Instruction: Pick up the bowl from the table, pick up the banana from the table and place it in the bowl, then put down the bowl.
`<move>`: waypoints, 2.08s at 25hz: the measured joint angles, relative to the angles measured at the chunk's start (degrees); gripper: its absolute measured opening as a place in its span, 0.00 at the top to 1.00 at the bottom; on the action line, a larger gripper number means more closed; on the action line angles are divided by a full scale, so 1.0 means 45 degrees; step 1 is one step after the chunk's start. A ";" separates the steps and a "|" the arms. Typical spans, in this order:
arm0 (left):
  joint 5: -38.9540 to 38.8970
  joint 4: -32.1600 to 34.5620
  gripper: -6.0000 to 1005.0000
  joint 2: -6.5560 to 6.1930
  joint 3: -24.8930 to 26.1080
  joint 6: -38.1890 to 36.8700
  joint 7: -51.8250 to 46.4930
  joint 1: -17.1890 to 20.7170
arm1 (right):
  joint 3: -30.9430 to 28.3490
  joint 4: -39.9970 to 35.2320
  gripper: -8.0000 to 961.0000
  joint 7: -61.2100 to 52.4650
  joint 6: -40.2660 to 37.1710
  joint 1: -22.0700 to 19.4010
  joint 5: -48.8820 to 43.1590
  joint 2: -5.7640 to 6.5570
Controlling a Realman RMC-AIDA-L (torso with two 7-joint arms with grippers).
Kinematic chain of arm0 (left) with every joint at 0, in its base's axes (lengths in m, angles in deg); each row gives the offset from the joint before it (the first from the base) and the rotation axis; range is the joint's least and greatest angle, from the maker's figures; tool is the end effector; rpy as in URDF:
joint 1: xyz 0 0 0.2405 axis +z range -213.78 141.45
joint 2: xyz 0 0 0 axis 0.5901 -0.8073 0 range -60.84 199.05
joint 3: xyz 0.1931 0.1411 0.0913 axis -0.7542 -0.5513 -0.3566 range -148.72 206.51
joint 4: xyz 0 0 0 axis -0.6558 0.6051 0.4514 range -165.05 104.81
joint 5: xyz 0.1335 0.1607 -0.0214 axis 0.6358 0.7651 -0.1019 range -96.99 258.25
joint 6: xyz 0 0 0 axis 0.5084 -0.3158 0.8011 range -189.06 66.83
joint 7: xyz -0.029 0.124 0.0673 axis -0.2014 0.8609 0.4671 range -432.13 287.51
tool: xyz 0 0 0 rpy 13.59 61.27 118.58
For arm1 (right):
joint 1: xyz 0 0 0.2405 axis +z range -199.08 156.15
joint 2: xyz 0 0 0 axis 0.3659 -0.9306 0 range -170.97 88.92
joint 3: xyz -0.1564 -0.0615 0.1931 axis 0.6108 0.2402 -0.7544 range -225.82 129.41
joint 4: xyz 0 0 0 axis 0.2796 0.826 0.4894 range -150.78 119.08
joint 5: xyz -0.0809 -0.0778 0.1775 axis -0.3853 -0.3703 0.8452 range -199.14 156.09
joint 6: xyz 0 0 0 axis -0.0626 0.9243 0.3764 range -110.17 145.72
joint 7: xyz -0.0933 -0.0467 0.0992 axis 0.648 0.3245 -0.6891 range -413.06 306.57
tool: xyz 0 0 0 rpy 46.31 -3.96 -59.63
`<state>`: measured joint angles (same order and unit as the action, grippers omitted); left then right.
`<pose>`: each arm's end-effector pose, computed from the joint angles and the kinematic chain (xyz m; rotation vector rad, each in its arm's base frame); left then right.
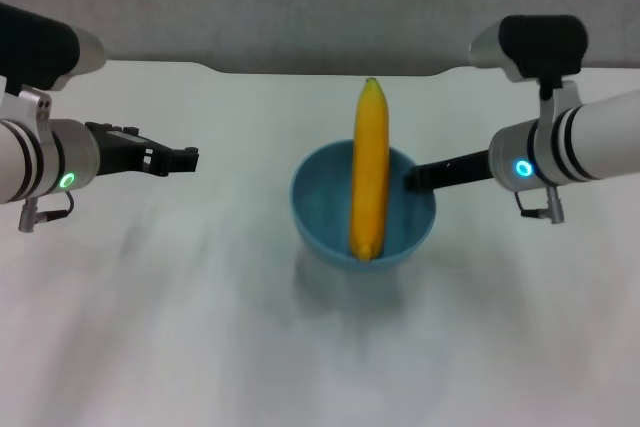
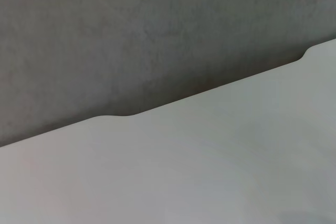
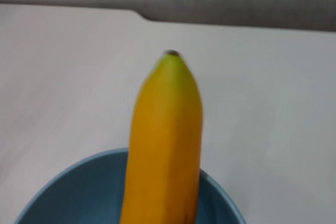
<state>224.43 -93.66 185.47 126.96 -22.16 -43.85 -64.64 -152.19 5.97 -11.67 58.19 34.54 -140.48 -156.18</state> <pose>-0.2352 0.4241 0.0188 -2.0658 -0.8860 -0.0613 0.1956 0.4588 -0.0565 -2.2847 1.2218 0.1067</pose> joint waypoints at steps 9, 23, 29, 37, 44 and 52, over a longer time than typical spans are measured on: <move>-0.0023 0.0038 0.10 0.0006 -0.0058 -0.0006 -0.0008 0.0075 | 0.0307 -0.0464 0.95 0.0021 0.1087 -0.0124 0.0692 -0.0054; -0.0018 0.0163 0.10 0.0007 -0.0131 -0.0315 -0.0173 0.0159 | 0.0412 -0.0762 0.92 0.0017 0.0737 -0.0465 0.0629 -0.0040; -0.0010 0.0258 0.10 0.0015 -0.0123 -0.0322 -0.0173 0.0157 | 0.0432 -0.0766 0.88 0.0025 0.0628 -0.0495 0.0544 -0.0055; -0.0002 0.0338 0.10 0.0005 -0.0042 -0.0416 -0.0173 0.0287 | 0.0432 0.0043 0.80 0.0778 0.0385 -0.1125 0.0660 -0.0117; -0.0004 0.0488 0.10 0.0002 -0.0100 -0.0771 -0.0126 0.0457 | 0.1314 0.2442 0.49 0.1498 0.0487 -0.2618 0.1466 -0.0137; -0.1183 0.0352 0.10 0.0011 -0.0382 -0.1963 -0.0030 0.1274 | 0.1621 0.6856 0.23 0.4247 0.0092 -0.6556 0.4549 -0.0059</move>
<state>219.10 -92.07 185.52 125.24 -30.99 -43.98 -58.90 -144.89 36.82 7.44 58.60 5.04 -120.01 -156.45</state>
